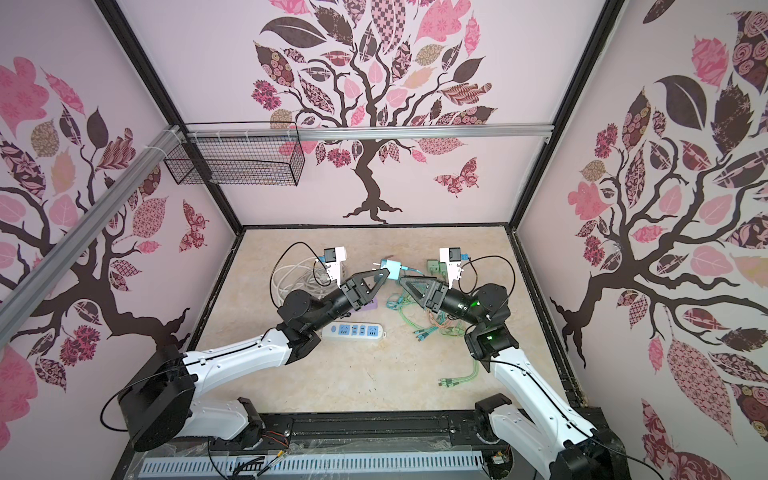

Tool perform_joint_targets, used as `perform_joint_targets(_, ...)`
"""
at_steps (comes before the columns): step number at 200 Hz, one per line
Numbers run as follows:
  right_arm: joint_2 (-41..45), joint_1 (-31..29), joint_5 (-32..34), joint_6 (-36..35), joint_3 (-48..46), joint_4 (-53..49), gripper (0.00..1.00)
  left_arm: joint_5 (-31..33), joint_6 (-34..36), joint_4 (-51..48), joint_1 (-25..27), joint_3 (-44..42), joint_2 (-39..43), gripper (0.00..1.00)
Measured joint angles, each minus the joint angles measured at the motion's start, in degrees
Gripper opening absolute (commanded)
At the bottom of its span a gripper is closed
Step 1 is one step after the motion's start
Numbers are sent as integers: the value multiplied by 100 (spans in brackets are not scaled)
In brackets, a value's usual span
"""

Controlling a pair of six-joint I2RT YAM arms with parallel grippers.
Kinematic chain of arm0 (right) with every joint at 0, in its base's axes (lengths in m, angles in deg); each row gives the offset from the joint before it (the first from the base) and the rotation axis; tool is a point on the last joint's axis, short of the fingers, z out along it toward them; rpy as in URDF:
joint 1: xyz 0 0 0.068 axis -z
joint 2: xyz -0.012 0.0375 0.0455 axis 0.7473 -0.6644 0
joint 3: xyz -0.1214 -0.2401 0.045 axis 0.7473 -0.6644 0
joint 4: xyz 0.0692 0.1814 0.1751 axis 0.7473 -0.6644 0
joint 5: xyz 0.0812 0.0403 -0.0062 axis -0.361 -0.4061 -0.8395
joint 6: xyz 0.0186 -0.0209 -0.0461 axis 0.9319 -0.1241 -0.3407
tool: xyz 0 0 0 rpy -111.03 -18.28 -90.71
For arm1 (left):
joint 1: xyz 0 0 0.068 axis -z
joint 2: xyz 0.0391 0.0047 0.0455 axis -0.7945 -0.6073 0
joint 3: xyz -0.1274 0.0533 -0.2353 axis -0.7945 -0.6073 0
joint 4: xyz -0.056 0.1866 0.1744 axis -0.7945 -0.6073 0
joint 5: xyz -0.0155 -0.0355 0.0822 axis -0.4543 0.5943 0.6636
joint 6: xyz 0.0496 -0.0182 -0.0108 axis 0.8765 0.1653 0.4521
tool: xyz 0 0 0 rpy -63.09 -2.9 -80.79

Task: Insert the plug
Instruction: 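Close the right gripper on the teal plug and open the left gripper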

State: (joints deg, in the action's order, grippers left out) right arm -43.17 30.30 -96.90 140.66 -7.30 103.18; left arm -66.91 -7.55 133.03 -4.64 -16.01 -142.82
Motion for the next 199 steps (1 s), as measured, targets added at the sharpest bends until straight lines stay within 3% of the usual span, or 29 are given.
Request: perform_joint_targets(199,-214,-144,125,413,0,782,45,125,-127,555,269,2,-444,0)
